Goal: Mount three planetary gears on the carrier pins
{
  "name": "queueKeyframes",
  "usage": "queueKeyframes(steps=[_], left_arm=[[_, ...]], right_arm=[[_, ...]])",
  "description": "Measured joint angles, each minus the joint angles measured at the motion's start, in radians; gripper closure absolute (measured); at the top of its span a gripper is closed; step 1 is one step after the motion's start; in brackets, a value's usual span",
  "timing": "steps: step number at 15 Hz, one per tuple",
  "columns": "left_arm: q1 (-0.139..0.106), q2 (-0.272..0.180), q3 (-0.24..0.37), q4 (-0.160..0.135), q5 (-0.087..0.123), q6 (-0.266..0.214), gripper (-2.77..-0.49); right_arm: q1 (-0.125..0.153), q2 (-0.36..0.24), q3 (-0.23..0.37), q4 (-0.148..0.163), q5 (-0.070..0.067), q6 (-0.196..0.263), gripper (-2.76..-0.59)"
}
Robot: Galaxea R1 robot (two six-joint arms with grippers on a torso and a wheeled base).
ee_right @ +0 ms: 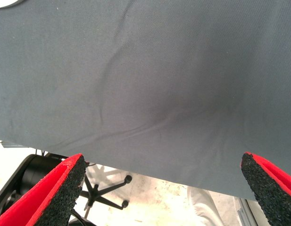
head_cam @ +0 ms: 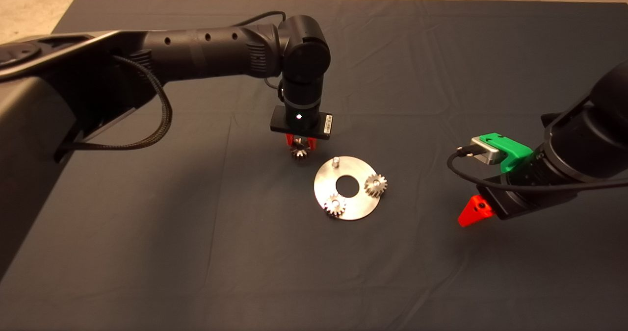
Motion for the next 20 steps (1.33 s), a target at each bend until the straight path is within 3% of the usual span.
queueKeyframes(steps=[5, 20], left_arm=[[-0.027, 0.003, 0.000, -0.006, 0.000, -0.003, -0.73], [-0.030, 0.016, 0.078, -0.014, 0.000, -0.026, -0.73]], right_arm=[[0.000, 0.000, 0.000, 0.000, 0.000, 0.000, -2.46], [-0.003, 0.003, 0.001, 0.000, 0.000, 0.000, -2.46]])
